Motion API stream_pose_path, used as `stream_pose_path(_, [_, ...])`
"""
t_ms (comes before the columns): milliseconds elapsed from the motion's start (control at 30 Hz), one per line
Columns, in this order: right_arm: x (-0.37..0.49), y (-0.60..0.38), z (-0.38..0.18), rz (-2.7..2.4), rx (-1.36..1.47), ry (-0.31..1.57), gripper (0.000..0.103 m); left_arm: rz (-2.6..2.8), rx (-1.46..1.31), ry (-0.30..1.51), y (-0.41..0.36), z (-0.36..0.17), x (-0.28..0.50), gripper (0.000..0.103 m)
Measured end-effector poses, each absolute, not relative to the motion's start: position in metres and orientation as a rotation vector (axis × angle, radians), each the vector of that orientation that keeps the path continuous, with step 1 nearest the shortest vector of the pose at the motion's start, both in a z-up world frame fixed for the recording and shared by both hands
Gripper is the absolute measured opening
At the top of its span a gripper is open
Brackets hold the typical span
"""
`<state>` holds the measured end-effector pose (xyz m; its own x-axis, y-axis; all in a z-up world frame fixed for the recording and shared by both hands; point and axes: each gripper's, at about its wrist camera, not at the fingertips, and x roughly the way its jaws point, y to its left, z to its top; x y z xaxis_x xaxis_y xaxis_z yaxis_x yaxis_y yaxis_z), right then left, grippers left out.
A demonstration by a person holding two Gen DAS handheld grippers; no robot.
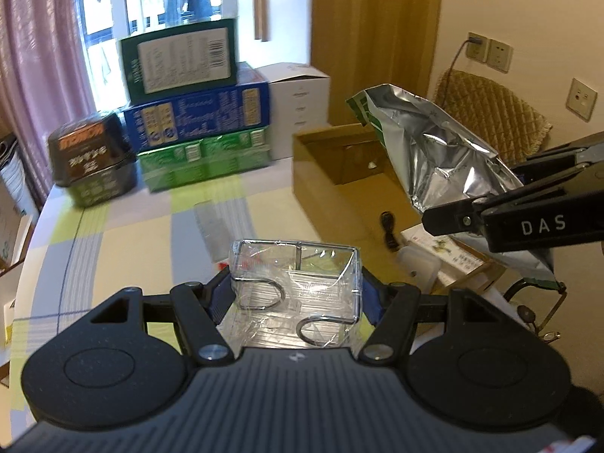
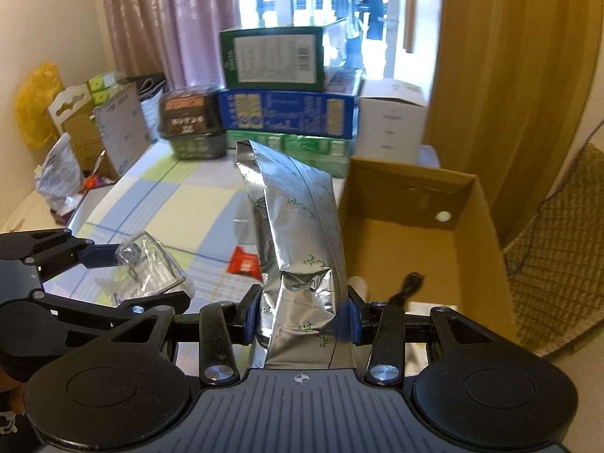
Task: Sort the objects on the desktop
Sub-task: 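Carry the plastic holder and foil bag over the cardboard box with both tools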
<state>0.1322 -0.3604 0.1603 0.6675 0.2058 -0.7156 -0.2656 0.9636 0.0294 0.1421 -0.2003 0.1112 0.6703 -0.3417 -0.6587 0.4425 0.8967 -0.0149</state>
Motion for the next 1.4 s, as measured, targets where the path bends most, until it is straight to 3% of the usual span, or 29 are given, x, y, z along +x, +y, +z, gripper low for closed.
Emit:
stream_pose_path(867, [0.152, -0.471, 0.149, 0.131, 0.036, 0.822, 0.041, -0.558, 0.177, 0.713, -0.296, 0.119, 0.177, 0.062])
stream_pose_path(1400, [0.191, -0.508, 0.118, 0.083, 0.096, 0.871, 0.041, -0.626, 0.166, 0.744, -0.343, 0.080, 0.222, 0.062])
